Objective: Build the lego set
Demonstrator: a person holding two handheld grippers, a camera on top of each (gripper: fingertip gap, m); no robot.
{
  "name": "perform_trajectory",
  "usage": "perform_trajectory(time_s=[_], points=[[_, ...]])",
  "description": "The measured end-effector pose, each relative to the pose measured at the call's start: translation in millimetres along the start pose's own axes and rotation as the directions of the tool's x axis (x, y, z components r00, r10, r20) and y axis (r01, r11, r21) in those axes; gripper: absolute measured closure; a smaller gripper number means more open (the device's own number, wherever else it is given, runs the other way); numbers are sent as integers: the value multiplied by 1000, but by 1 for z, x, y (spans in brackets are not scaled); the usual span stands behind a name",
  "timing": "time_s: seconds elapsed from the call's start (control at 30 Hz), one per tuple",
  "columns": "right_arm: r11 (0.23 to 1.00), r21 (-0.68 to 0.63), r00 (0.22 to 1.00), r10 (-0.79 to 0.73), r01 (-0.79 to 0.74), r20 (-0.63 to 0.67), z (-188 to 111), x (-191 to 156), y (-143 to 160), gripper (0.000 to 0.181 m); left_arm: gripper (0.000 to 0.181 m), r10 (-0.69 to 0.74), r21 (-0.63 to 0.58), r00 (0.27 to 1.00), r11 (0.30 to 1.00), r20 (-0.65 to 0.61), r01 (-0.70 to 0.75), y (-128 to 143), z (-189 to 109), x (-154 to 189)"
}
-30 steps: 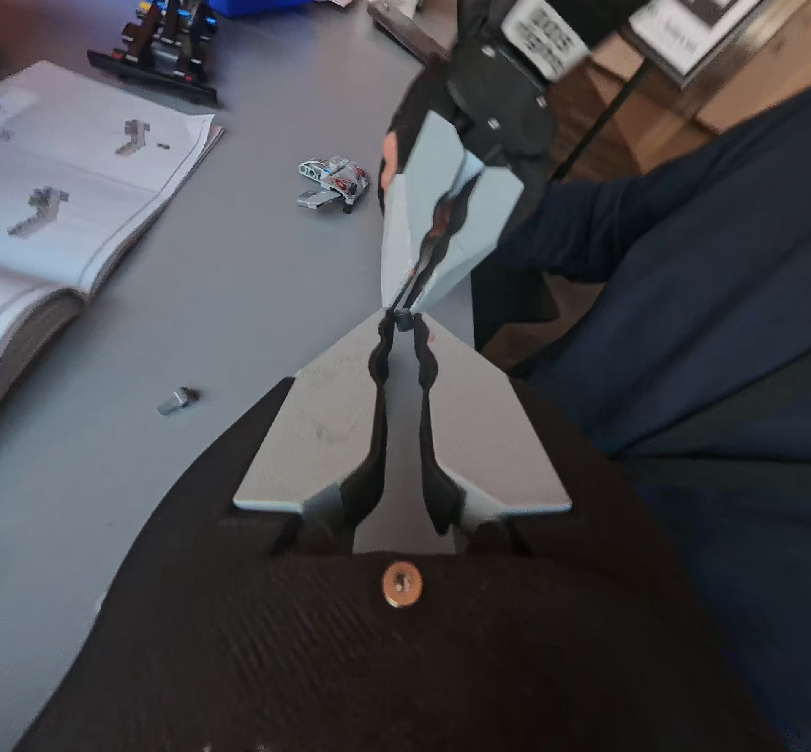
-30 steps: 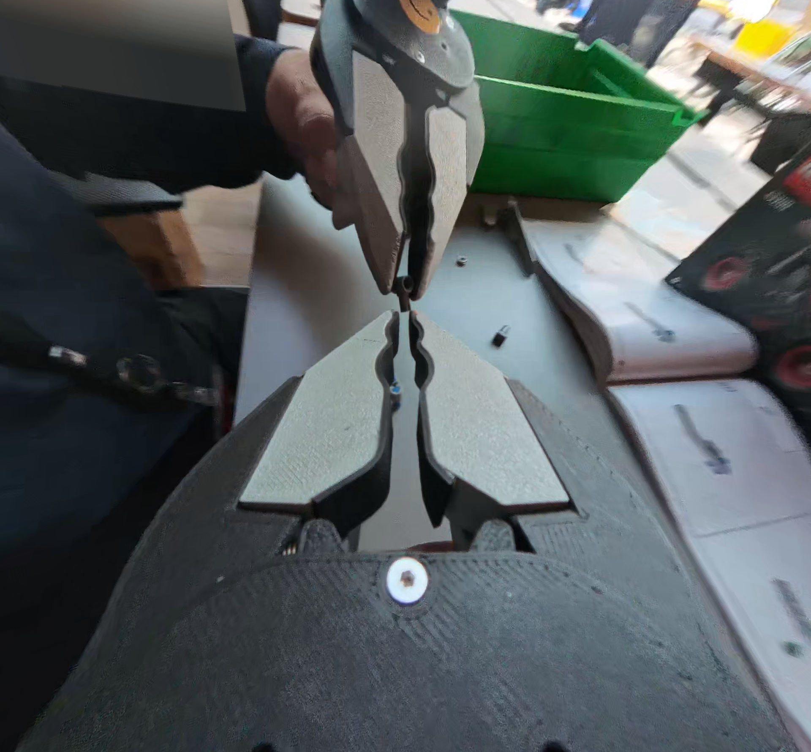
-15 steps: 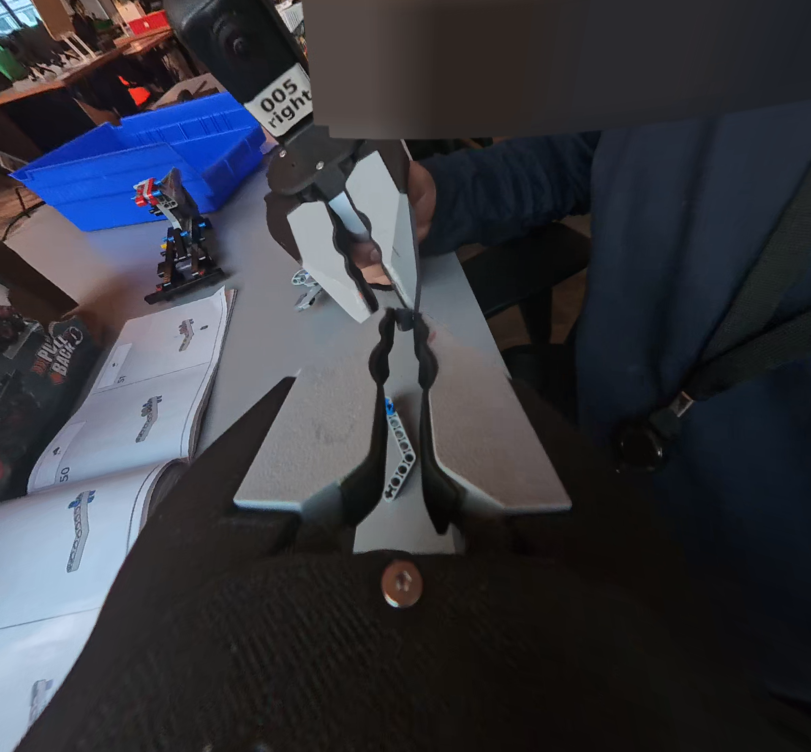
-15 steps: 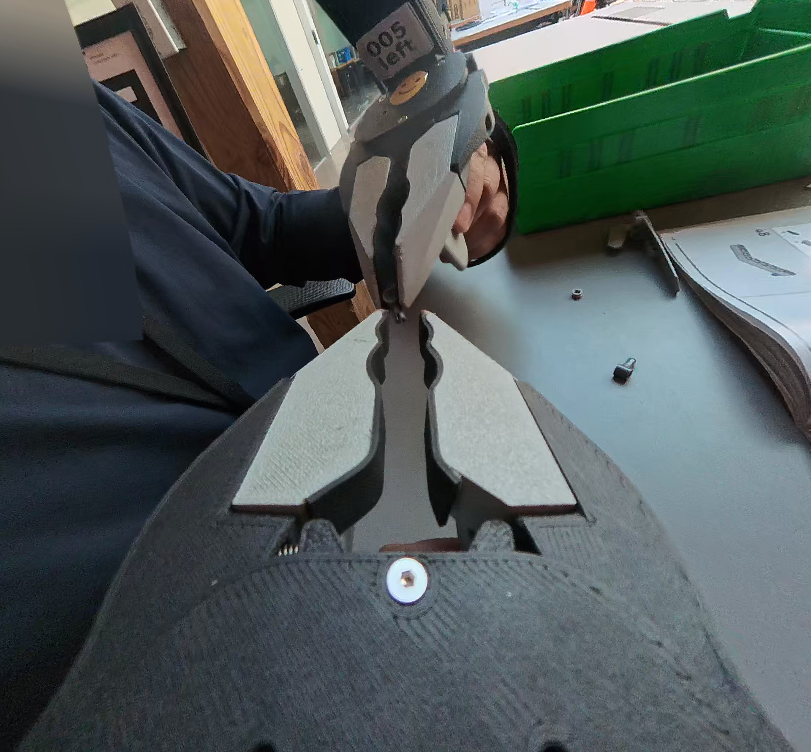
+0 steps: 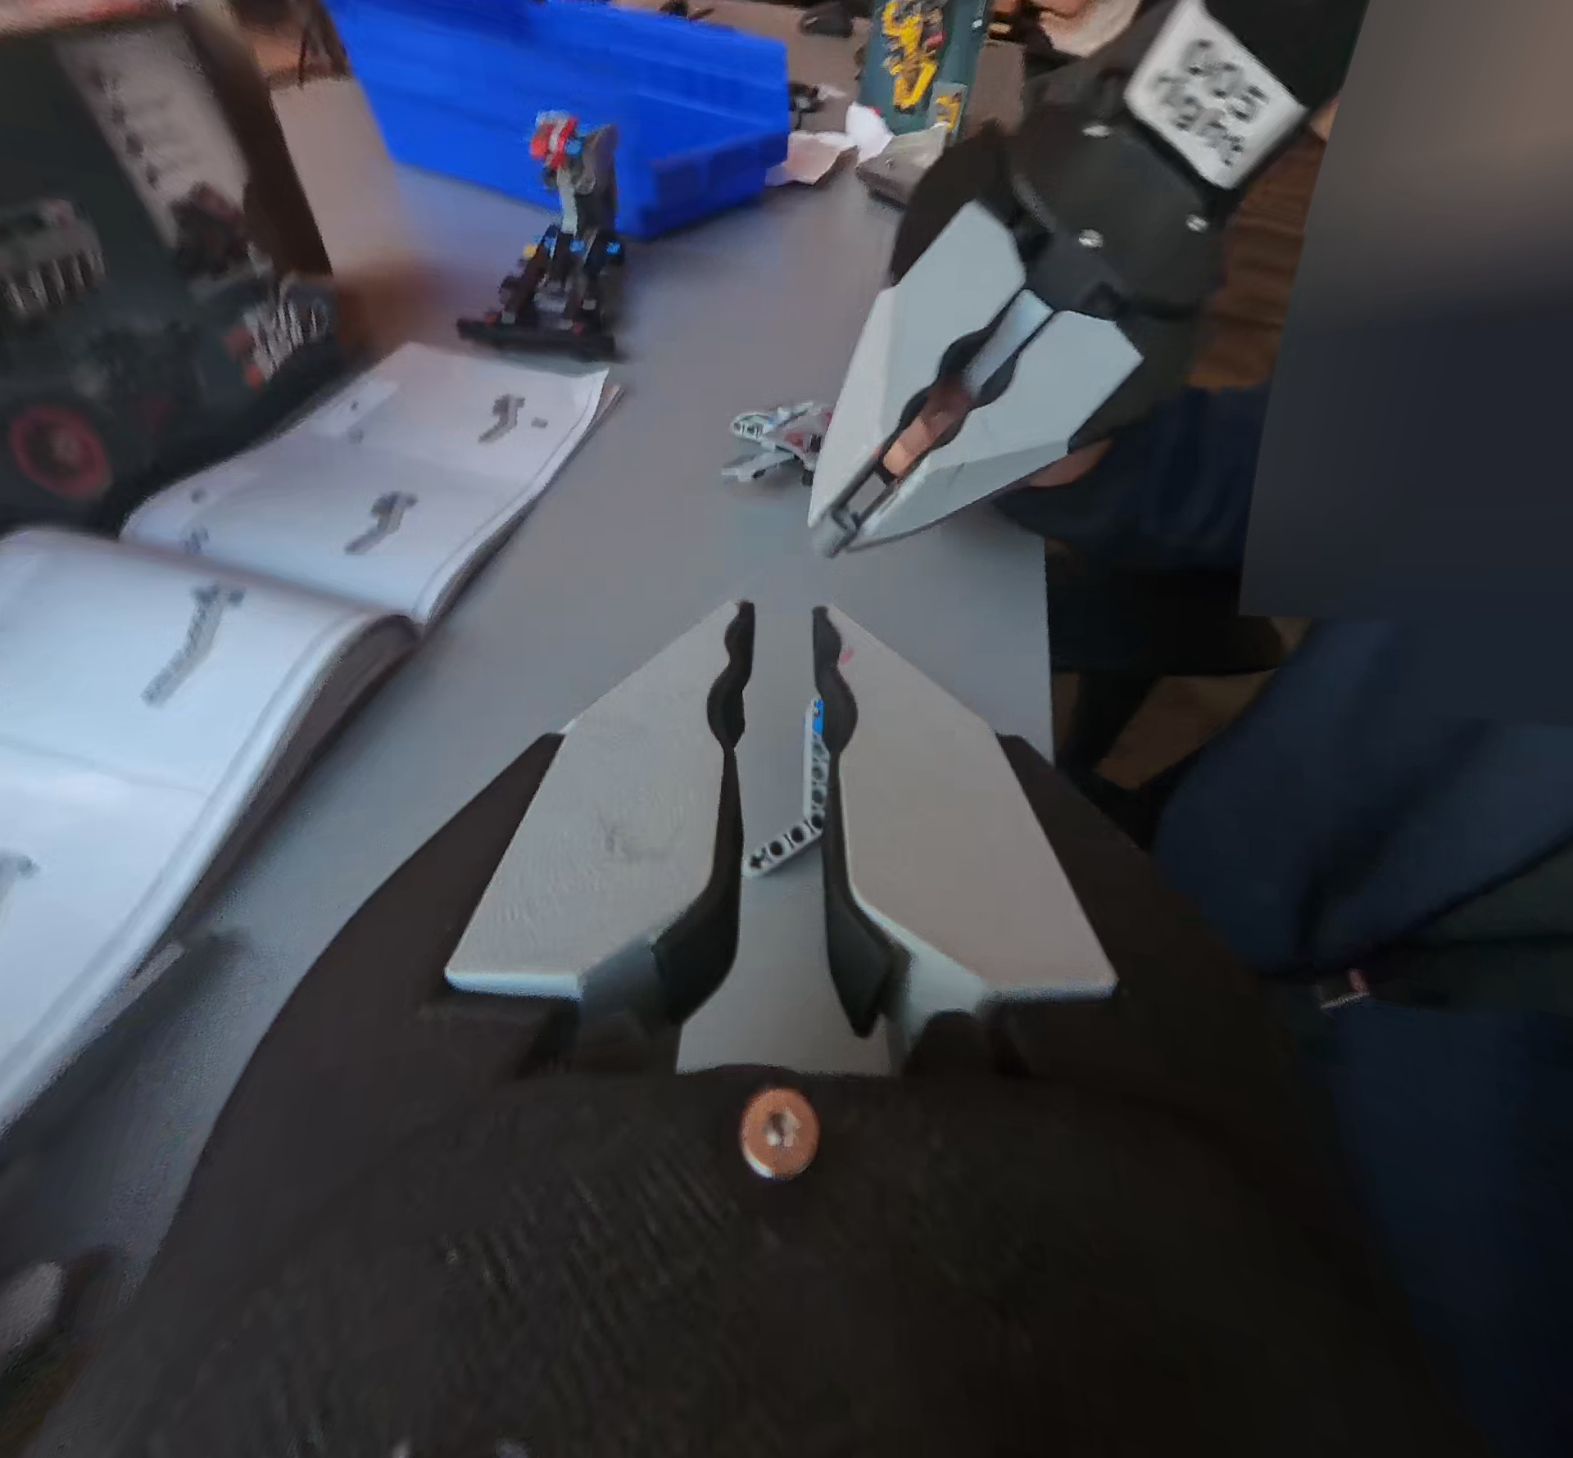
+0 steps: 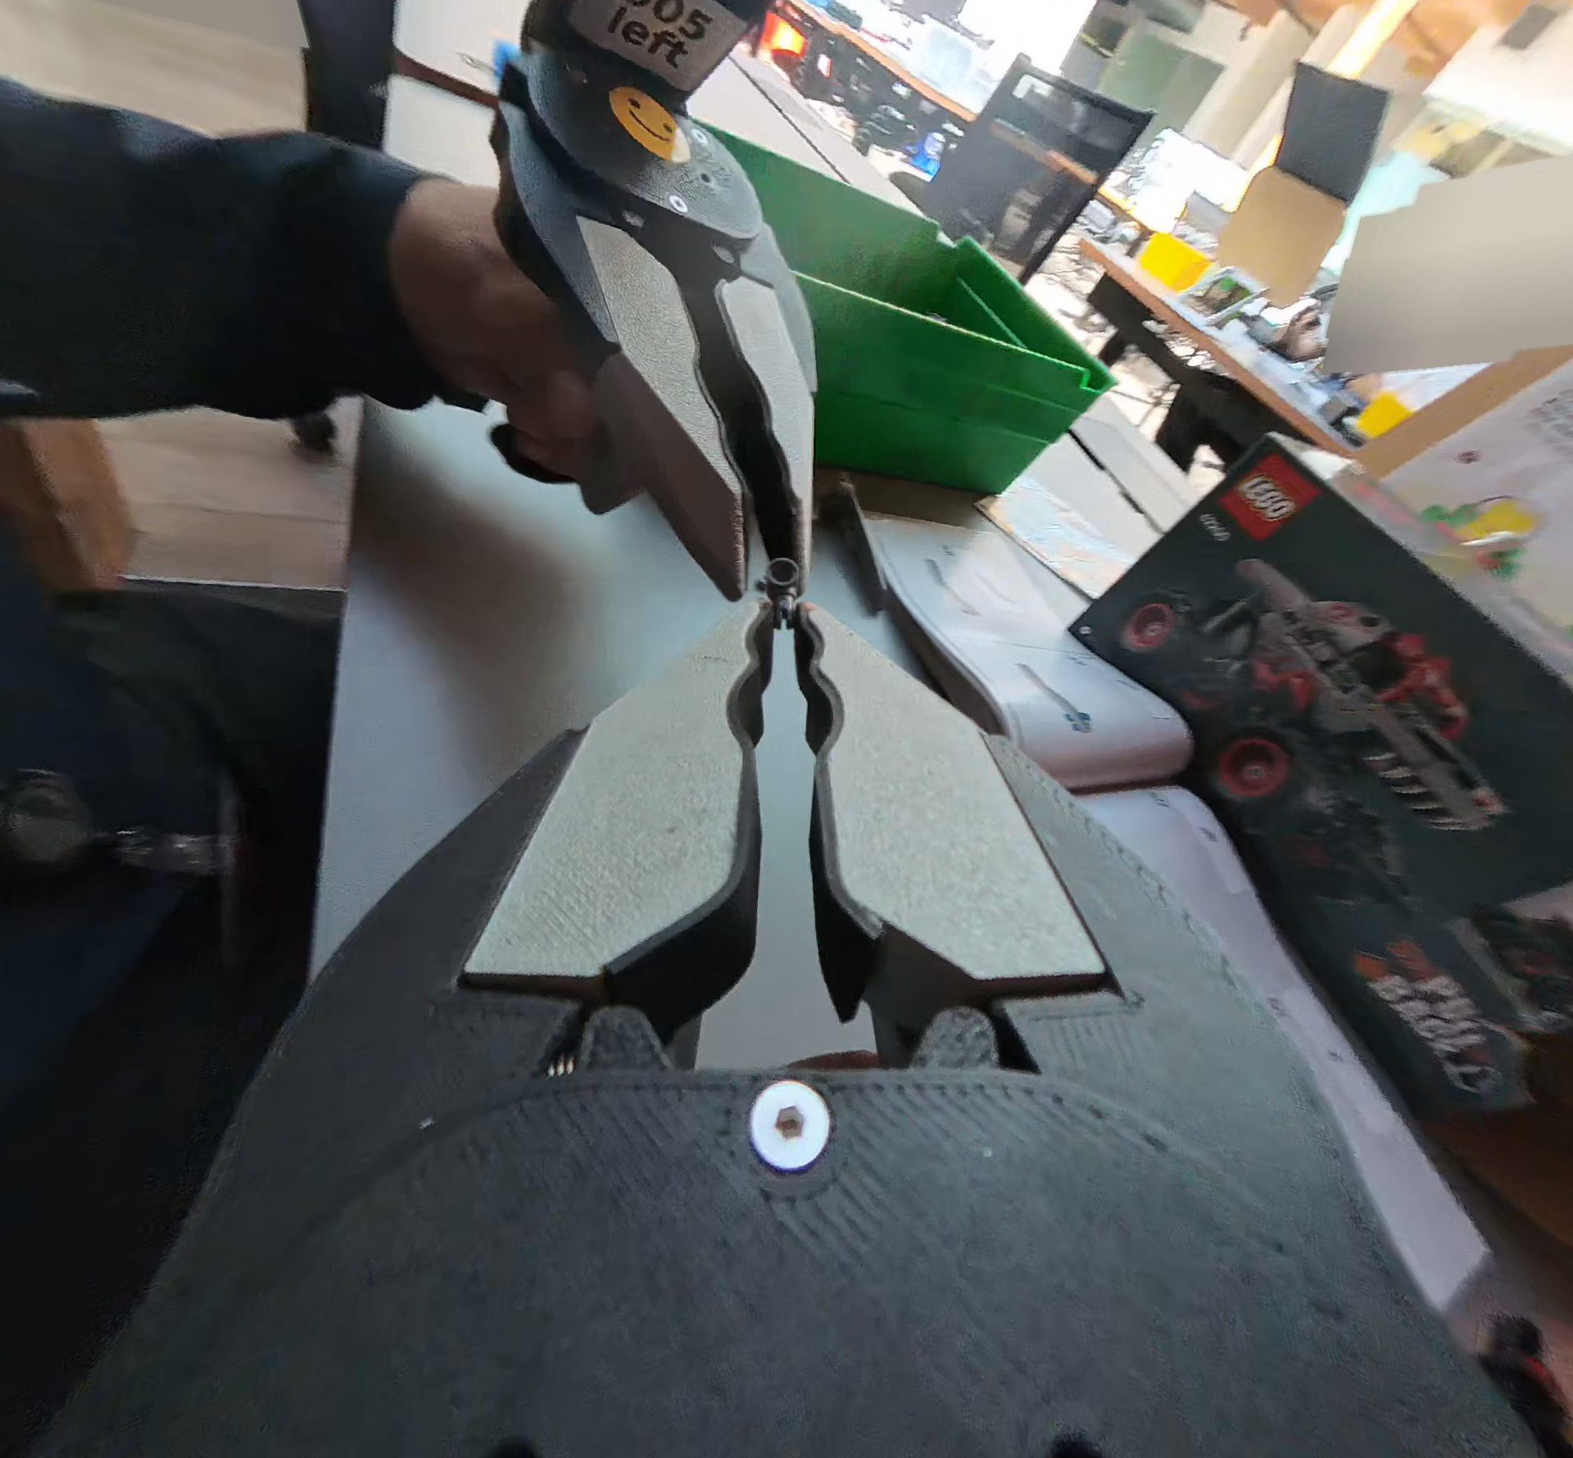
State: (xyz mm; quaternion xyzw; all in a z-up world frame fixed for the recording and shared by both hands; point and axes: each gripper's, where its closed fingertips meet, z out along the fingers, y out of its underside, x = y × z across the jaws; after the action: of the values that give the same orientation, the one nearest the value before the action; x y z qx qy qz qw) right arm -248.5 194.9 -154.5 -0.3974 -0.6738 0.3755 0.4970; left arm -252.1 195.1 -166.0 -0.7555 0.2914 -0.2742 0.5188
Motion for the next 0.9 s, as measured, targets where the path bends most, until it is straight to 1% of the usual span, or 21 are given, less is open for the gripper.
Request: perform_trajectory(time_s=[0.07, 0.13, 0.23, 0.33, 0.4, 0.47, 0.53, 0.63, 0.73, 0.83, 0.9], points=[[995, -32, 993, -94, 92, -73, 2, 4, 3, 180, 164, -164, -19, 986, 986, -39, 163, 6, 1, 3], [982, -60, 976, -184, 178, -118, 3, 3, 4, 180, 159, -276, 15, 954, 960, -116, 279, 1, 1, 10], [959, -78, 944, -283, 274, -166, 4, 0, 0, 180, 157, -360, 68, 917, 924, -173, 376, -7, -1, 8], [947, -82, 926, -320, 309, -199, 3, 0, -3, 180, 165, -422, 77, 865, 887, -271, 456, -13, -1, 15], [944, -84, 919, -330, 319, -215, 3, 1, -4, 180, 169, -434, 79, 845, 874, -312, 479, -16, 1, 19], [941, -86, 911, -340, 329, -234, 2, 2, -6, 180, 173, -431, 79, 851, 877, -301, 473, -15, 4, 18], [936, -81, 903, -352, 343, -248, 1, 2, -8, 180, 177, -423, 115, 853, 873, -306, 475, -20, 3, 16], [932, -85, 899, -363, 353, -244, 1, 0, -7, 180, 176, -427, 158, 849, 858, -310, 489, -24, 0, 13], [928, -89, 890, -372, 362, -263, 1, 1, -8, 180, 177, -428, 161, 847, 855, -315, 493, -24, 1, 14], [934, -89, 891, -358, 347, -279, -1, 5, -9, 180, 170, -443, 144, 838, 851, -317, 505, -22, 2, 14], [934, -79, 891, -355, 347, -284, -2, 6, -10, 180, 173, -442, 163, 833, 843, -332, 512, -25, 0, 14]])
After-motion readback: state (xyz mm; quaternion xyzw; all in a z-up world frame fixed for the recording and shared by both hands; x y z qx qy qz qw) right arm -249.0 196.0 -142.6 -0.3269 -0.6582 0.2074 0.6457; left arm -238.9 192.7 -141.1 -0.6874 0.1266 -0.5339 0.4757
